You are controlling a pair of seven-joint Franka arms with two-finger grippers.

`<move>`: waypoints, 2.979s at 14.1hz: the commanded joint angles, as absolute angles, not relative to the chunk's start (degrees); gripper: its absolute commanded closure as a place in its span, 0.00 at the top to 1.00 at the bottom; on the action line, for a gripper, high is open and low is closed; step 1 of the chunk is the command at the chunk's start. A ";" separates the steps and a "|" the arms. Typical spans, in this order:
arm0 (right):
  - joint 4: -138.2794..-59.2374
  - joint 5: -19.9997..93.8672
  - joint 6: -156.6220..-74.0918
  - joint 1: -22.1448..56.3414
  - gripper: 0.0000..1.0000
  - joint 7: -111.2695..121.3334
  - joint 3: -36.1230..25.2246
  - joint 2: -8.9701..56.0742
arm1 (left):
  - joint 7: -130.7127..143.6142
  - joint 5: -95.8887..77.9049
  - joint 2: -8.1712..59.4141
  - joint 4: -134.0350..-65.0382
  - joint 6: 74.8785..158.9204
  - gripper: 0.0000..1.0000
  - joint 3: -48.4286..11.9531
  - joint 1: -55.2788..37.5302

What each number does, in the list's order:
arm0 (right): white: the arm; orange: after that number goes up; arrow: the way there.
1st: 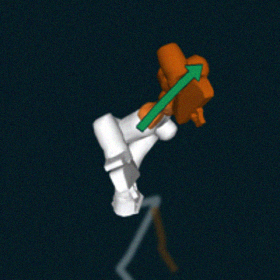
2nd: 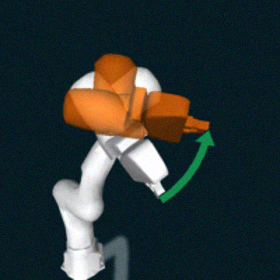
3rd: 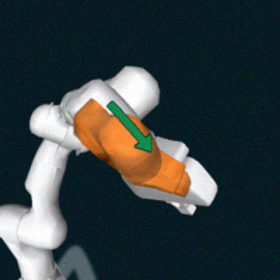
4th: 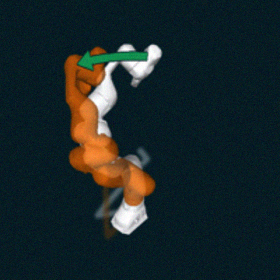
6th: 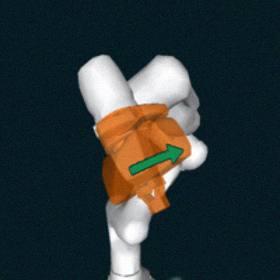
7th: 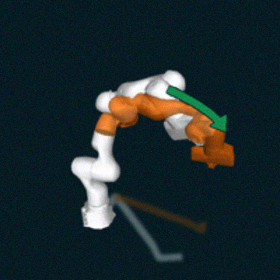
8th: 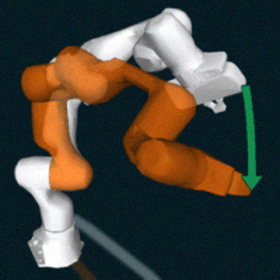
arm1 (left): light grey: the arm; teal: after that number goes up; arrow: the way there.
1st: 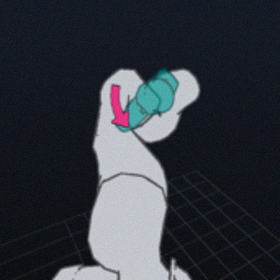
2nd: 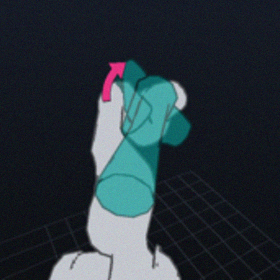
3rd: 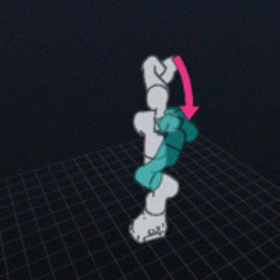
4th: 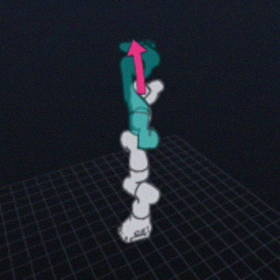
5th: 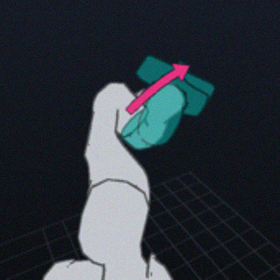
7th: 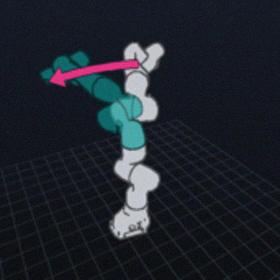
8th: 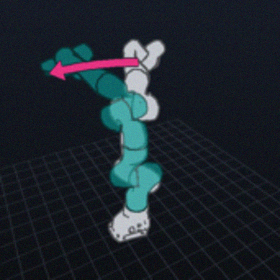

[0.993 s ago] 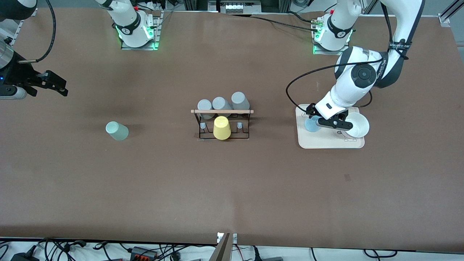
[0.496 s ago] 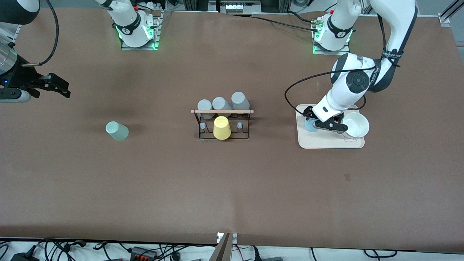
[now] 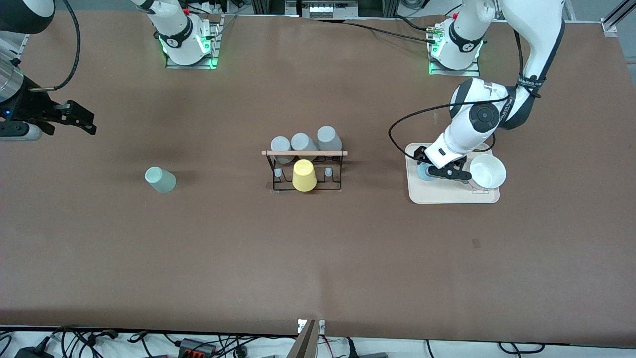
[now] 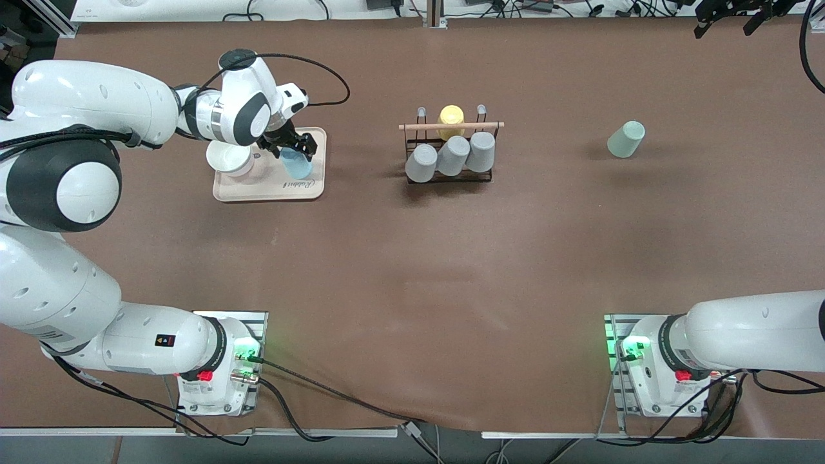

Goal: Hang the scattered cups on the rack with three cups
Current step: 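Close the left gripper on the light blue cup and lift it, then carry the light blue cup with the left gripper to the rack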

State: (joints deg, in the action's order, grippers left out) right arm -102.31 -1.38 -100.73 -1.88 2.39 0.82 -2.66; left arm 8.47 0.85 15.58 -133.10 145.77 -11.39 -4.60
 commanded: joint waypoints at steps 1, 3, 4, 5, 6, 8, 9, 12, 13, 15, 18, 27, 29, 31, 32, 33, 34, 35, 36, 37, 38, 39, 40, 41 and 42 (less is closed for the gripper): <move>-102.39 -1.05 -101.16 -2.64 1.00 2.46 1.58 -2.81 | 7.82 0.97 15.47 -133.51 146.43 0.46 -11.51 -4.13; -102.39 -1.05 -101.25 -2.55 1.00 2.46 1.67 -2.81 | 7.91 0.97 14.94 -133.33 146.16 0.27 -11.43 -4.04; -102.39 -1.05 -101.25 -2.55 1.00 2.46 1.67 -2.81 | 8.00 0.97 14.16 -133.07 145.81 0.26 -11.25 -3.78; -102.39 -1.05 -101.25 -2.55 1.00 2.46 1.58 -2.81 | 8.00 0.97 13.11 -132.72 144.77 0.25 -11.34 -3.17; -102.48 -1.05 -101.25 -2.55 1.00 2.46 1.58 -2.81 | 8.09 0.97 11.79 -131.50 142.93 0.24 -11.42 -3.08; -102.48 -1.05 -101.25 -2.55 1.00 2.46 1.58 -2.73 | 8.09 0.97 10.38 -125.64 134.79 0.24 -11.51 -3.08; -102.57 -1.05 -101.25 -2.55 1.00 2.46 1.67 -2.64 | 8.00 0.97 10.46 -121.51 129.52 0.24 -11.60 -3.16; -102.57 -1.14 -101.16 -2.55 1.00 2.55 1.67 -1.15 | 9.14 0.88 12.12 -108.06 119.99 0.24 -11.69 -6.84; -102.57 -1.14 -101.25 -2.55 1.00 2.55 1.58 -0.36 | 10.45 0.70 13.35 -103.75 118.32 0.25 -11.69 -7.99; -102.57 -1.14 -101.42 -2.37 1.00 2.55 1.67 0.70 | 16.31 0.35 16.07 -96.98 116.81 0.25 -11.69 -12.28; -102.48 -1.14 -101.51 -2.20 1.00 2.55 1.67 0.97 | 32.20 0.79 22.91 -87.66 116.72 0.25 -11.60 -20.10; -102.30 -1.41 -101.78 -1.85 1.00 2.55 1.67 2.02 | 49.04 4.81 30.23 -80.77 116.98 0.25 -11.42 -29.88; -102.30 -1.32 -101.86 -2.02 1.00 2.90 1.67 2.37 | 49.31 4.84 30.85 -80.68 117.07 0.25 -11.51 -30.58; -102.39 -1.32 -102.65 -1.93 1.00 2.90 1.67 3.34 | 49.31 4.92 31.37 -80.77 117.07 0.25 -11.51 -31.11; -102.39 -1.32 -103.61 -1.59 1.00 2.99 1.67 3.60 | 49.31 5.01 31.55 -80.77 116.98 0.25 -11.51 -31.11; -102.48 -1.32 -104.23 -1.06 1.00 2.99 1.67 3.95 | 49.39 5.01 31.81 -80.77 117.07 0.25 -11.51 -31.11; -102.65 -1.32 -104.59 -1.05 1.00 2.90 1.67 4.39 | 49.39 4.66 32.08 -80.68 116.98 0.25 -11.51 -31.11; -102.66 -1.32 -104.59 -1.05 1.00 2.90 1.67 4.48 | 49.48 4.66 32.17 -80.77 117.07 0.25 -11.51 -31.20; -102.74 -1.32 -104.50 -0.97 1.00 2.90 1.67 4.48 | 49.48 5.01 32.17 -80.77 117.16 0.25 -11.51 -31.72; -102.92 -1.32 -104.50 -0.97 1.00 2.90 1.67 4.48 | 49.48 5.27 32.25 -80.77 117.16 0.25 -11.51 -31.90; -103.09 -1.32 -104.50 -1.23 1.00 2.90 1.67 4.57 | 49.48 5.27 32.78 -80.77 117.16 0.25 -11.51 -31.90; -103.27 -1.41 -104.50 -1.32 1.00 2.90 1.67 5.09 | 49.48 5.27 33.04 -80.77 117.16 0.25 -11.51 -31.99; -103.27 -1.75 -104.59 -1.41 1.00 2.99 1.58 5.27 | 49.40 5.27 33.13 -80.77 117.16 0.25 -11.51 -31.99; -103.36 -2.02 -104.85 -1.41 1.00 2.99 1.58 5.36 | 49.39 5.36 33.31 -80.77 117.25 0.25 -11.51 -31.99; -103.45 -2.11 -104.85 -1.32 1.00 2.90 1.58 5.62 | 49.31 5.36 33.48 -80.77 117.68 0.25 -11.51 -32.17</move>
State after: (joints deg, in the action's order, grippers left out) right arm -102.79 -1.39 -104.17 -1.20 2.39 1.50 5.58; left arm 48.49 4.04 32.27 -82.77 118.27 -11.89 -31.39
